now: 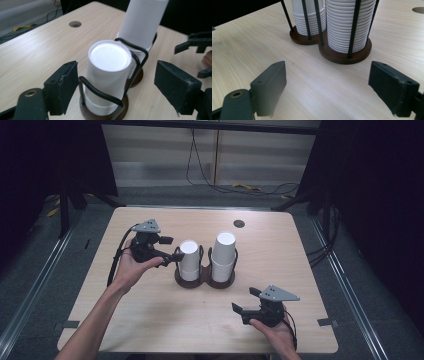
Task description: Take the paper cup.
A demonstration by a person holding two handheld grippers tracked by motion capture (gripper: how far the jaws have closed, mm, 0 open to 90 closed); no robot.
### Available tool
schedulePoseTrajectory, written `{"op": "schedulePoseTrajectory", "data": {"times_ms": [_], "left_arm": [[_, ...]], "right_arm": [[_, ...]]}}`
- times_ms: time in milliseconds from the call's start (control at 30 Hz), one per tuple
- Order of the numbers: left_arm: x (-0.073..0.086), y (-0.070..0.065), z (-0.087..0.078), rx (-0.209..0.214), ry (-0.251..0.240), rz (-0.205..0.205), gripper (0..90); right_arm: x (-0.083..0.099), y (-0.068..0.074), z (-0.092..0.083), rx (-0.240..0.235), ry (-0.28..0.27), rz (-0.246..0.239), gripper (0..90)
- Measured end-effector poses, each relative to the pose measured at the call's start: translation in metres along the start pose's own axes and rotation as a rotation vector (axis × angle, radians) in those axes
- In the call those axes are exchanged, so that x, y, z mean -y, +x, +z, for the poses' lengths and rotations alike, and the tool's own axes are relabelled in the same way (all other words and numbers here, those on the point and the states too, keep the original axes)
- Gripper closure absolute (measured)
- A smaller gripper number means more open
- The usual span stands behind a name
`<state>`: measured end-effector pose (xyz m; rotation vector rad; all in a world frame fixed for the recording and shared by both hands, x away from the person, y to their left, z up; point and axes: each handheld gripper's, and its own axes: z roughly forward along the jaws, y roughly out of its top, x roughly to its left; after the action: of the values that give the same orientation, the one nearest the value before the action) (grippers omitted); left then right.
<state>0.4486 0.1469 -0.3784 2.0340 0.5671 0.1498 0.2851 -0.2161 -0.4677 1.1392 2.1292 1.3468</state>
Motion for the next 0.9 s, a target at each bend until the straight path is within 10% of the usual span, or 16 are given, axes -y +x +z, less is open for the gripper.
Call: {"op": "schedulePoseTrajectory", "data": {"times_ms": [900], "left_arm": [[-0.037, -0.003, 0.047, -0.016, 0.286, 0.09, 24.8]], "right_arm": [[0.002, 0.002, 0.002, -0.021, 0.033, -0.015, 15.5]]}}
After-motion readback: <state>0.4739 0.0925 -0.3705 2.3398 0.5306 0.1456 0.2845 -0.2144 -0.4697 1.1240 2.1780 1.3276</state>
